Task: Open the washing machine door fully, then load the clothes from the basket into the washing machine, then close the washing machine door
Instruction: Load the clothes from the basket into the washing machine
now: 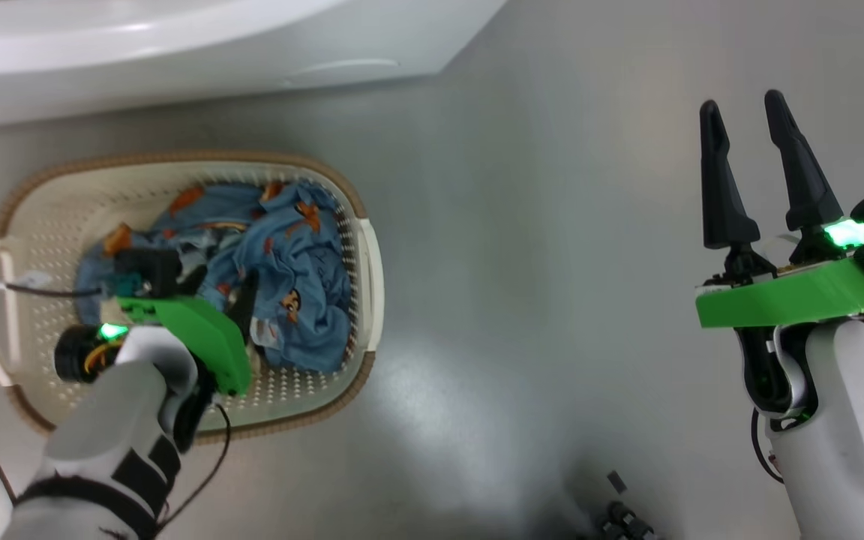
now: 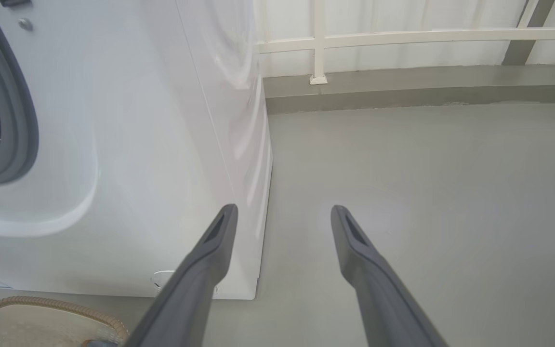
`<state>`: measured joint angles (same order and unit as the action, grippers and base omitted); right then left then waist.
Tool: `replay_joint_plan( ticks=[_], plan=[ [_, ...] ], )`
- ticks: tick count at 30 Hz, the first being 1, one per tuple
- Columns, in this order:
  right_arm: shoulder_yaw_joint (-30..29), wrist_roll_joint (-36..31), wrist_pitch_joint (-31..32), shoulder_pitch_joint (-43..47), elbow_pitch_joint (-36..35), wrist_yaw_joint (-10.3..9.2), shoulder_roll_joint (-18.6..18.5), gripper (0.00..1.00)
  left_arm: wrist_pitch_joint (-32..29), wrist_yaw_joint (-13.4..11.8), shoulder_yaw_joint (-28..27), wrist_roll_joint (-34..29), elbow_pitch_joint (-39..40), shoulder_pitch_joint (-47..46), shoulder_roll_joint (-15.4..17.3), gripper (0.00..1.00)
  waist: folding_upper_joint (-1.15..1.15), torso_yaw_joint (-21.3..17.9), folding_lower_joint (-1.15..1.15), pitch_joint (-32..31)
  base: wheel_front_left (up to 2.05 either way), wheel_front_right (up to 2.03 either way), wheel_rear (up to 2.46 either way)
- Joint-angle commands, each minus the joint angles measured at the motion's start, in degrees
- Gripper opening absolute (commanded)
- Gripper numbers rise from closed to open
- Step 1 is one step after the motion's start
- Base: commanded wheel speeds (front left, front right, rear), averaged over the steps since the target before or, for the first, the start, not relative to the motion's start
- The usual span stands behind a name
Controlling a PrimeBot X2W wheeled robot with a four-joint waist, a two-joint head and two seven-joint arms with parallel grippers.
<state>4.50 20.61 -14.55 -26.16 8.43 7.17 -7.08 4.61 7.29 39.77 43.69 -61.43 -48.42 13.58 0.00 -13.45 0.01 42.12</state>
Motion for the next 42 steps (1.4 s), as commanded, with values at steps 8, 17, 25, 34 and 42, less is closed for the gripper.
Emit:
replay_joint_plan(
  ticks=[8, 17, 25, 34, 42],
  plan=[
    [1.4, -0.8, -0.4, -1.1, -2.9, 0.32, 1.1, 1.0, -0.1, 0.2, 1.4, 1.9, -2.8, -5.1, 3.5, 1.0, 0.0, -2.8, -0.01, 7.7, 0.0, 0.0, 0.0],
    [1.9, -0.5, -0.4, -1.3, -3.4, 0.32, 2.5, 1.0, -3.1, 0.2, 5.3, 3.1, -4.5, -8.9, 5.2, 1.0, 0.0, -5.2, -0.01, 10.8, 0.0, 0.0, 0.0],
    [2.7, -0.2, -0.4, -1.7, -3.4, 0.32, 3.5, 1.0, -7.5, 0.2, 8.7, 3.4, -6.4, -12.2, 6.3, 1.0, 0.0, -6.8, -0.01, 13.0, 0.0, 0.0, 0.0],
    [2.8, -0.4, -0.4, -1.7, -3.2, 0.32, 3.9, 1.0, -6.9, -0.9, 9.6, 2.6, -10.6, -15.2, 5.7, 0.0, 0.0, -7.3, -0.01, 13.5, 0.0, 0.0, 0.0],
    [3.0, -0.6, -0.4, -2.5, -2.8, 0.32, 4.0, 1.0, -5.0, -0.1, 10.0, 3.4, -11.1, -14.6, 4.6, 0.0, 0.0, -6.5, -0.01, 12.1, 0.0, 0.0, 0.0]
  ],
)
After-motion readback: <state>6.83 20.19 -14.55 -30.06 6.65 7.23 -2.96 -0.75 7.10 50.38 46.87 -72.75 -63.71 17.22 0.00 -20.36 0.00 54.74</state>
